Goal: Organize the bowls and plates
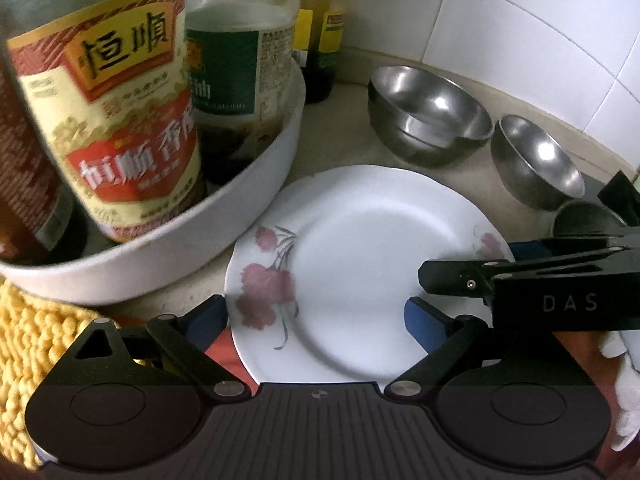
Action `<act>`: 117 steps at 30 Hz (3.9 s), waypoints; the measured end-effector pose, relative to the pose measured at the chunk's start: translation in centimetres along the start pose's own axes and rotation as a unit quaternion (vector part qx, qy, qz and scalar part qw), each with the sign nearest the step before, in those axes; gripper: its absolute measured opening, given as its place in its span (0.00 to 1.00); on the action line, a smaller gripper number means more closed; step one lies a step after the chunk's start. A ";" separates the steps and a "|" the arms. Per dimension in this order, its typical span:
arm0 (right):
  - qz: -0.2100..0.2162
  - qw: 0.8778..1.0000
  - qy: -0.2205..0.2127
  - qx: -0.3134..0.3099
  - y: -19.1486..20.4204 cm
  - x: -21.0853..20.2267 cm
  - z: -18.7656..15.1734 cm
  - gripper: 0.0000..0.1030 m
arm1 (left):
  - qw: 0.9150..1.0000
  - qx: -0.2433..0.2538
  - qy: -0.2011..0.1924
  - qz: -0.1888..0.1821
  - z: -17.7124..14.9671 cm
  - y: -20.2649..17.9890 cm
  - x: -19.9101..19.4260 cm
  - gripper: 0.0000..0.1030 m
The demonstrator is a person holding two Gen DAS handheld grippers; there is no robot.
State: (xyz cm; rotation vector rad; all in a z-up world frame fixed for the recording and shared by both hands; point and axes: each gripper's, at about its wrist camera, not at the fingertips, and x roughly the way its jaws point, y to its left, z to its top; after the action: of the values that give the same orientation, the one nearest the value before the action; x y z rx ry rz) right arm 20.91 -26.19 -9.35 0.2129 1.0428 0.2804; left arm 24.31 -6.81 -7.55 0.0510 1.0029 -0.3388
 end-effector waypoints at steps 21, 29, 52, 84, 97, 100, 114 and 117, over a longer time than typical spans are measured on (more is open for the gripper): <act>0.028 0.999 0.005 0.031 -0.7 -1.1 -1.2 0.51 | 1.000 0.003 -0.002 0.003 -0.3 0.2 0.4 0.97; 0.026 0.998 0.004 0.055 -1.5 -1.6 -1.3 0.43 | 1.000 -0.006 0.004 0.004 -0.3 0.0 -0.1 0.95; 0.048 0.996 -0.018 0.074 -1.5 -5.3 -2.0 0.43 | 1.000 -0.002 -0.030 0.008 0.0 -1.3 -3.5 0.95; 0.084 0.995 -0.024 0.045 1.1 -11.1 -6.4 0.43 | 0.997 -0.009 -0.057 0.042 -5.8 -3.3 -10.4 0.95; 0.093 0.995 0.002 0.032 0.5 -12.7 -10.2 0.43 | 0.997 -0.027 -0.044 0.049 -10.1 -5.1 -11.4 0.95; 0.092 0.995 0.008 0.026 0.5 -12.9 -10.8 0.43 | 0.997 -0.033 -0.040 0.050 -11.0 -5.2 -11.5 0.95; 0.057 0.998 0.014 0.024 1.5 -12.9 -13.1 0.43 | 0.999 -0.022 -0.015 0.021 -12.8 -4.7 -10.7 0.95; 0.048 0.998 0.015 0.031 1.7 -12.8 -13.3 0.43 | 1.000 -0.014 -0.012 0.015 -12.8 -4.4 -10.6 0.94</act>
State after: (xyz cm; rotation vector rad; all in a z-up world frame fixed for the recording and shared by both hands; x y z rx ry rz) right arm 3.06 -28.20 -4.84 0.3168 1.0728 0.3391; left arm 7.33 -5.75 -5.10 0.0375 0.9826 -0.2972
